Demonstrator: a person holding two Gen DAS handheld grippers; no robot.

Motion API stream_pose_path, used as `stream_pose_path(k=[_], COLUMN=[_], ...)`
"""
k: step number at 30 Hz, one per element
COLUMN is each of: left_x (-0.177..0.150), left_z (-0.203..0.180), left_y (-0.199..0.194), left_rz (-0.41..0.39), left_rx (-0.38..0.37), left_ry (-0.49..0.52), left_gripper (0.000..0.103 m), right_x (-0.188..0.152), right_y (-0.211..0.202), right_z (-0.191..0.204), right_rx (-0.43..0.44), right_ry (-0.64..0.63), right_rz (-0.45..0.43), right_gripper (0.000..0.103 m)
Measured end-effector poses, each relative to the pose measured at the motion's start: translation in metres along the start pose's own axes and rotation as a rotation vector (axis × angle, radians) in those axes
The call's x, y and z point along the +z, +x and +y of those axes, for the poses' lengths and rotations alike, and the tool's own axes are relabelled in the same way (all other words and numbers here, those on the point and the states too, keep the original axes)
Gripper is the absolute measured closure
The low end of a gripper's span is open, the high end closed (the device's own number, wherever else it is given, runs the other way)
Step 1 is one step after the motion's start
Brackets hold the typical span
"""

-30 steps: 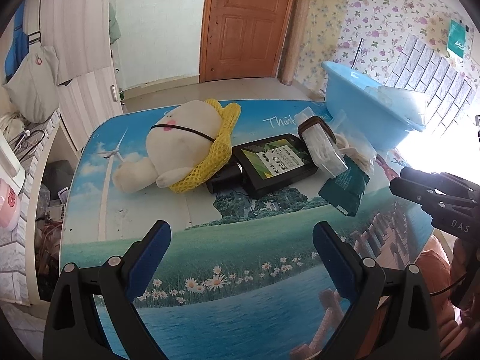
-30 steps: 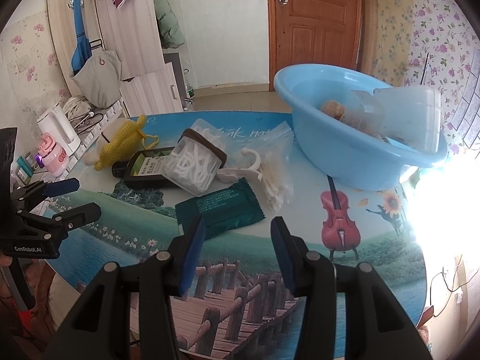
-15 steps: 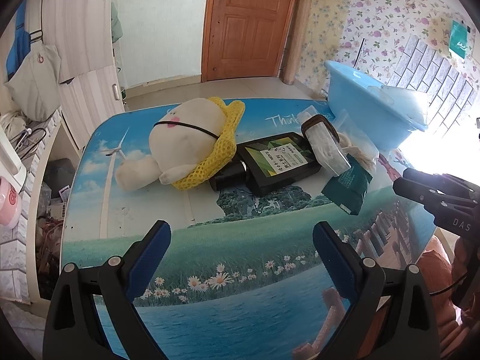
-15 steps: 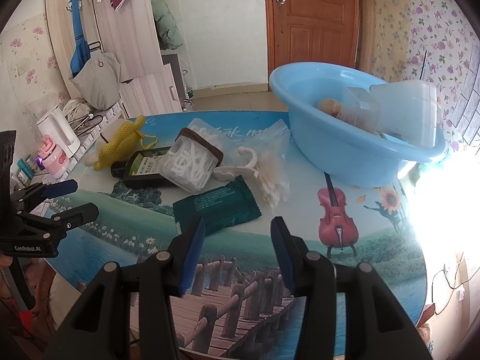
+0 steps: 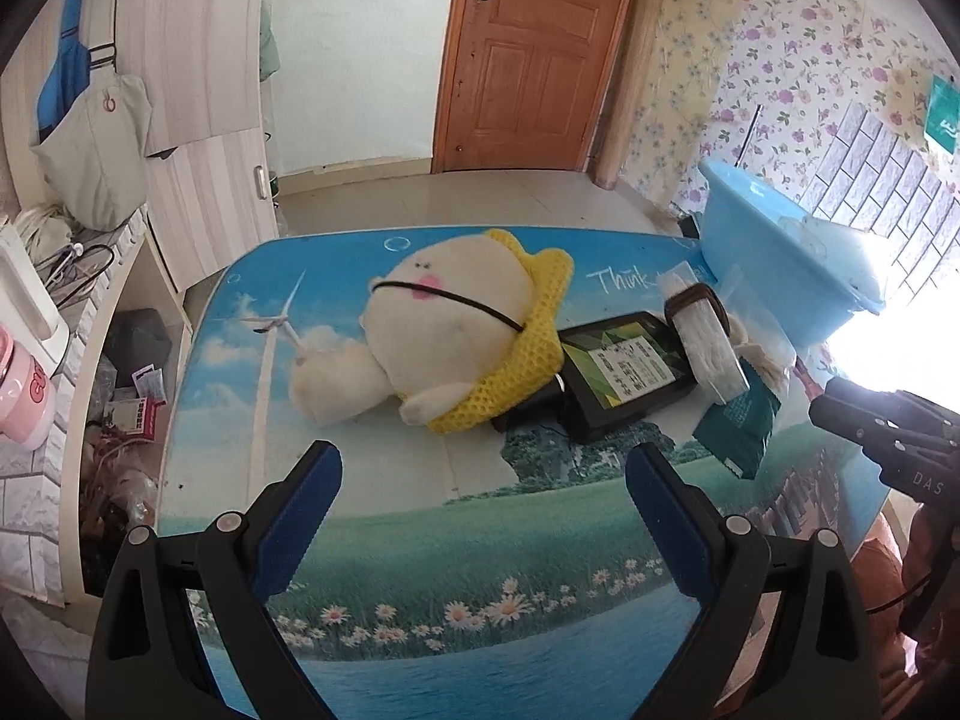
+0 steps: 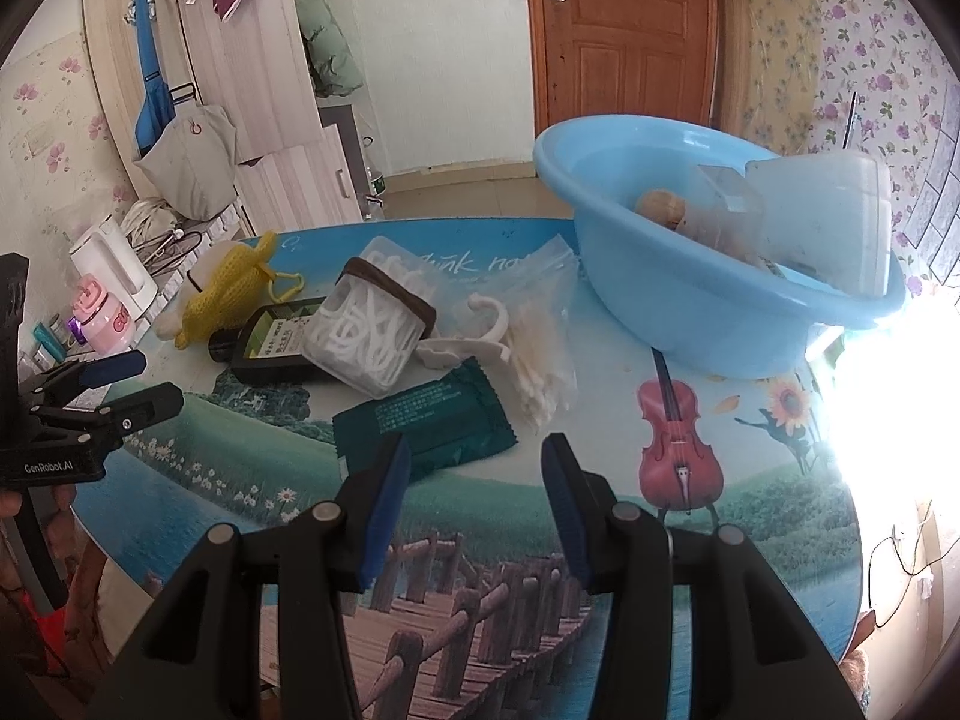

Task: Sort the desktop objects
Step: 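Grasp the white plush with left gripper while right grasps the clear floss-pick box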

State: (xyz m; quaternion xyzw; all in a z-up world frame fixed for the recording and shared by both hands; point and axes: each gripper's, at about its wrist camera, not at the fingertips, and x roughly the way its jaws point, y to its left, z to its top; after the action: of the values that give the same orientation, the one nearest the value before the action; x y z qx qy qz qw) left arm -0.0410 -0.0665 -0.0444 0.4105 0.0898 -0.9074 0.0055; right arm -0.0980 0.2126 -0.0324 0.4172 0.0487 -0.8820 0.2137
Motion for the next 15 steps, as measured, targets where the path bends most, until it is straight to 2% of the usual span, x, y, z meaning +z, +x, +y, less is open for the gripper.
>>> stream_pose_path(k=[8, 10, 11, 12, 14, 15], left_x=[0.03, 0.036, 0.039, 0.043, 0.046, 0.048], left_z=[0.016, 0.016, 0.016, 0.014, 0.01, 0.009], left_y=[0.015, 0.02, 0.023, 0.026, 0.035, 0.041], left_rz=[-0.003, 0.001, 0.004, 0.008, 0.024, 0.04], left_rx=[-0.002, -0.03, -0.039, -0.054, -0.073, -0.084], left_ry=[-0.015, -0.023, -0.023, -0.014, 0.0, 0.004], left_gripper=[0.007, 0.007, 0.007, 0.007, 0.007, 0.007], right_x=[0.022, 0.028, 0.032, 0.035, 0.042, 0.045], right_y=[0.011, 0.016, 0.019, 0.021, 0.028, 0.032], right_z=[0.023, 0.03, 0.033, 0.035, 0.038, 0.04], right_rx=[0.069, 0.086, 0.098, 0.109, 0.131, 0.143], right_ry=[-0.033, -0.039, -0.037, -0.033, -0.016, -0.005], right_rz=[-0.01, -0.007, -0.004, 0.0, 0.01, 0.016], right_gripper=[0.058, 0.057, 0.049, 0.037, 0.03, 0.03])
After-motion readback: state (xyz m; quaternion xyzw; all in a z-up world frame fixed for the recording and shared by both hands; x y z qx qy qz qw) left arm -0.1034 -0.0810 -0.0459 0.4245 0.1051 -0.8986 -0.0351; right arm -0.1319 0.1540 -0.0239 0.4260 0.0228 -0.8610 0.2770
